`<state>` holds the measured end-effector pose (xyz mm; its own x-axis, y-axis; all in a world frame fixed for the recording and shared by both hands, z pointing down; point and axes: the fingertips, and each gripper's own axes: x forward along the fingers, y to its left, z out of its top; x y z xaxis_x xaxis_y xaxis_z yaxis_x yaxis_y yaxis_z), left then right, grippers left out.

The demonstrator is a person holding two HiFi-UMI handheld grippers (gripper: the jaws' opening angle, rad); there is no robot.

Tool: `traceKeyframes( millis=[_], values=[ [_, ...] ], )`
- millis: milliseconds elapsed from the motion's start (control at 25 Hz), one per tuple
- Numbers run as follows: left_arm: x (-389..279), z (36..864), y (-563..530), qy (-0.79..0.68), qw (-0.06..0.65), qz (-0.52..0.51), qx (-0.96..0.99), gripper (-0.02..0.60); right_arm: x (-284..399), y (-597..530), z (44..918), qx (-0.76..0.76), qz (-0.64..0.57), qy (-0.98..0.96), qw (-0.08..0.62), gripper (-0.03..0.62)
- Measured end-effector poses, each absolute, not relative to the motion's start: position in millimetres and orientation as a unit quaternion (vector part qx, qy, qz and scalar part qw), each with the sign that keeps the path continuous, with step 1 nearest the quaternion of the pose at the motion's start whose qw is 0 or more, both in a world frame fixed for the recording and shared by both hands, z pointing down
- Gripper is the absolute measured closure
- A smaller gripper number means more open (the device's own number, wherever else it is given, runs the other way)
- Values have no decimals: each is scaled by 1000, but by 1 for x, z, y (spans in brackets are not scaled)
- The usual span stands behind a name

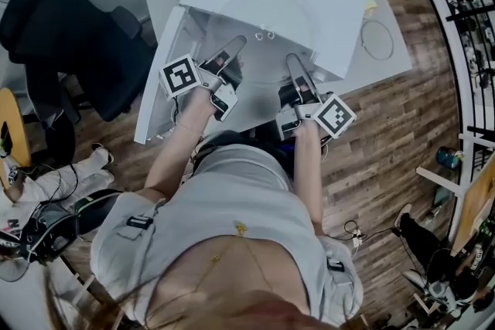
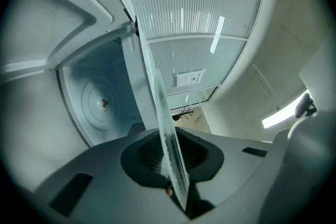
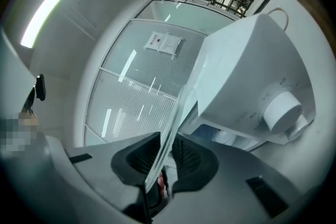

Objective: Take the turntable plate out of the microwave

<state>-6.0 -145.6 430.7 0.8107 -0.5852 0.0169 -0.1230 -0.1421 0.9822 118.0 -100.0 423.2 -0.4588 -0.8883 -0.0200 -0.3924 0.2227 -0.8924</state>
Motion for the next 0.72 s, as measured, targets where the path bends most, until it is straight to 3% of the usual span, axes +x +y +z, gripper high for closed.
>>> traceKeyframes(
  millis=[480, 600, 720],
  values=[
    [-5, 437, -155, -241, 631, -211, 706, 531, 115, -106, 426, -444, -435, 740, 256, 504],
    [0, 437, -166, -241, 646, -220, 691, 537, 114, -110, 422, -436, -437, 744, 257, 434],
    [0, 439, -169, -239, 654, -226, 681, 537, 97, -100, 423, -400, -452, 758, 247, 422]
  ],
)
